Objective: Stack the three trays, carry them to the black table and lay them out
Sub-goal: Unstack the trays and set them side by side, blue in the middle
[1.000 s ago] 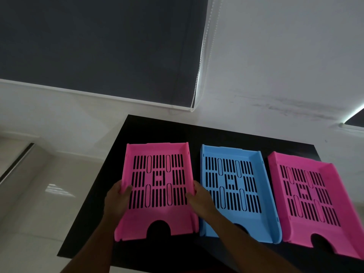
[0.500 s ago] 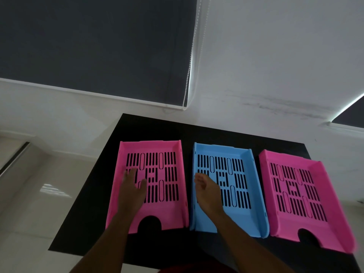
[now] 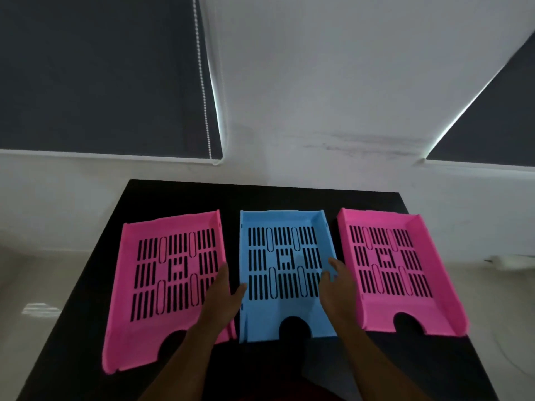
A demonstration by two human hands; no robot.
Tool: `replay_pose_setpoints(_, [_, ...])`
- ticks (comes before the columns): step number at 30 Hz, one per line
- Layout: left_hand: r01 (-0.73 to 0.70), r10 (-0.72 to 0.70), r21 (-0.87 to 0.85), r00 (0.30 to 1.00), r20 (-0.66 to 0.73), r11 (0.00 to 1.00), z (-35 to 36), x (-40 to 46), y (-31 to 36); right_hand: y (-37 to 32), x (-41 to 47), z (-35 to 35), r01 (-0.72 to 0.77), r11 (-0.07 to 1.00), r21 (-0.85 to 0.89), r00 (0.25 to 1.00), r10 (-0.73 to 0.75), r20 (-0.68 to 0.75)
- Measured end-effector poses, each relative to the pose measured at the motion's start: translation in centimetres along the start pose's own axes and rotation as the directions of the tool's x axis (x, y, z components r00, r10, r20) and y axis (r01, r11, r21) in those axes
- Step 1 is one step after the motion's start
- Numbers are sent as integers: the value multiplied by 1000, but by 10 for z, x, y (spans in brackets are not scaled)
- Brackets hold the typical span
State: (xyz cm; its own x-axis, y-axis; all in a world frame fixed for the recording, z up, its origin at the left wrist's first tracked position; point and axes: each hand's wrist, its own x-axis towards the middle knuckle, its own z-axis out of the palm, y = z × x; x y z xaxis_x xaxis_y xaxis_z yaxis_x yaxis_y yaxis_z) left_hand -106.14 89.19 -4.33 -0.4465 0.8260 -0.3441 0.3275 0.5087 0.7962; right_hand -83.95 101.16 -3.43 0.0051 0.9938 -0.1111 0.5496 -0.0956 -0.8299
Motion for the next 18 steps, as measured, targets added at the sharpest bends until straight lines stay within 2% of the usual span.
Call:
replay_pose_setpoints(5, [-42, 43, 21, 997, -67, 999, 8, 1, 1, 27, 6, -22, -35, 996, -82, 995, 27, -95])
replay_pose_setpoints(9, [8, -5, 32, 996, -87, 999, 15, 0, 4, 47, 6, -30, -115, 978, -176, 993, 118, 7])
replay_pose_setpoints(18, [46, -49, -30, 990, -130, 998, 36, -1, 13, 67, 12, -34, 29, 977, -213, 987, 6, 161])
